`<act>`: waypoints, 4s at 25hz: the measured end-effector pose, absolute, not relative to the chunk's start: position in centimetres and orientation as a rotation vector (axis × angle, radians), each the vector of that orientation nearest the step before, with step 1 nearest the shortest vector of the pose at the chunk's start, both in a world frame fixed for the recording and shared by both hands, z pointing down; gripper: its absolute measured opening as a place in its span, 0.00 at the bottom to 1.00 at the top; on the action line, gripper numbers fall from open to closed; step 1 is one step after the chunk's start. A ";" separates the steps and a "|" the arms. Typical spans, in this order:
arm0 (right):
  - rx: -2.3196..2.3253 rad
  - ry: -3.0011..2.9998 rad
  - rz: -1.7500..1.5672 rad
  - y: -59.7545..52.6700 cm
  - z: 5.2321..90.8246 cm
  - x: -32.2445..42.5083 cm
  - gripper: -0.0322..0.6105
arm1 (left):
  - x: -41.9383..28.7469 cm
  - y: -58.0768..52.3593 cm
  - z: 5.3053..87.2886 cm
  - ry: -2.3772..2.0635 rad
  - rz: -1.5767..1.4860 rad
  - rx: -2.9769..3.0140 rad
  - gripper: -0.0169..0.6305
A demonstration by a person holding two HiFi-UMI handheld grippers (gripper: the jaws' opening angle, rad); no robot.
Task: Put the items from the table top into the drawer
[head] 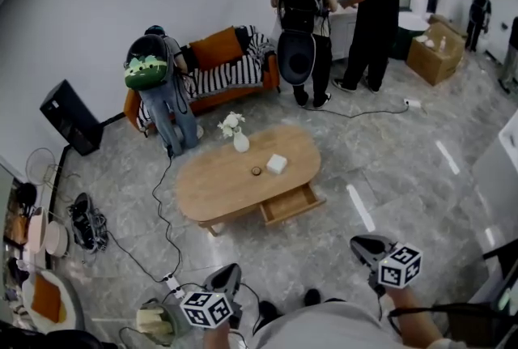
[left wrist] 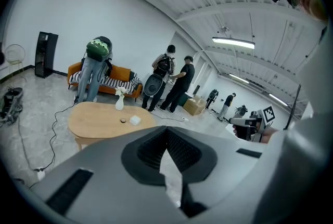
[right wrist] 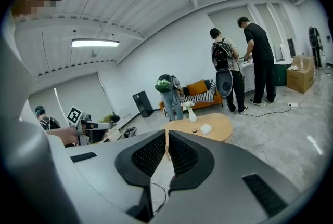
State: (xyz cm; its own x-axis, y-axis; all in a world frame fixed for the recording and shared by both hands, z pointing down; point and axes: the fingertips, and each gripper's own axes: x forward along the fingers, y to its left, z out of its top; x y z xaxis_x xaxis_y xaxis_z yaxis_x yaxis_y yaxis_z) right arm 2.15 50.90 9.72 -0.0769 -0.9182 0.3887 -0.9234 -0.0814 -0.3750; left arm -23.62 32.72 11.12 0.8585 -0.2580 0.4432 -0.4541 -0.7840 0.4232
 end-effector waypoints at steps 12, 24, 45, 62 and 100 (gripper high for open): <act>2.088 -2.176 0.952 51.8 10.5 5.9 0.11 | -21.1 35.4 12.1 -0.569 0.507 2.471 0.03; 2.101 -2.146 1.006 50.8 11.9 7.6 0.11 | -17.7 34.2 13.3 -0.516 0.542 2.470 0.03; 2.108 -2.087 1.017 36.9 11.8 10.2 0.11 | -13.8 20.2 15.1 -0.459 0.551 2.447 0.03; 2.093 -2.069 1.036 23.7 13.6 8.8 0.11 | -12.5 10.7 17.8 -0.333 0.687 2.466 0.03; 1.312 -2.279 1.004 8.5 19.9 16.0 0.11 | -3.4 6.6 21.1 -0.791 0.551 2.261 0.03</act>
